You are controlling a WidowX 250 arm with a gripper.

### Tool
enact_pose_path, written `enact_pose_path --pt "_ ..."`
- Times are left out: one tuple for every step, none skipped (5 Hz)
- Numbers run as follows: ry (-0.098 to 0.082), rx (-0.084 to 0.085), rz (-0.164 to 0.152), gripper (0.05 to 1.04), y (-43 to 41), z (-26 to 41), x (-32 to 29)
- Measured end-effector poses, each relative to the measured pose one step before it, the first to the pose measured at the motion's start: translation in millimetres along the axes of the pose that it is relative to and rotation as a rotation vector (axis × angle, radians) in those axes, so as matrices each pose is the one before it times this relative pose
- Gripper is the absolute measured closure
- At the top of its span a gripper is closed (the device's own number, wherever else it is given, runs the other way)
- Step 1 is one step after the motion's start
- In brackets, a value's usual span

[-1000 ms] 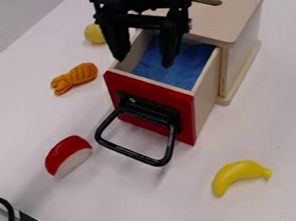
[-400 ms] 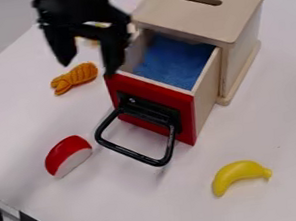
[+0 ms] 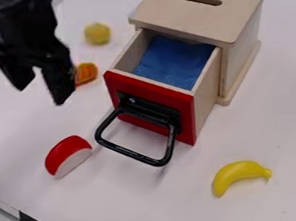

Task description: Place the red object into the drawer

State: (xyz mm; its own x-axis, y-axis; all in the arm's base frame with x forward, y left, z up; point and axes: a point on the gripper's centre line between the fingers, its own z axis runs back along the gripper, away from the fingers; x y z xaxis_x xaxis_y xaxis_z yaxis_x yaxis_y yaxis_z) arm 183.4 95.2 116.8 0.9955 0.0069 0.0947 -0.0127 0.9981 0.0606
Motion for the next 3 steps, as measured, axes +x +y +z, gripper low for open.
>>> enact_pose_path --pt "0.0411 -0.0281 -0.0273 0.085 9.24 -19.4 -11.29" --pt "0.0143 0.0051 -0.0198 0.084 0.13 -12.89 -6.09" --pt "-0.0023 -0.0142 -0.0394 0.085 -4.98 -14.02 -3.42"
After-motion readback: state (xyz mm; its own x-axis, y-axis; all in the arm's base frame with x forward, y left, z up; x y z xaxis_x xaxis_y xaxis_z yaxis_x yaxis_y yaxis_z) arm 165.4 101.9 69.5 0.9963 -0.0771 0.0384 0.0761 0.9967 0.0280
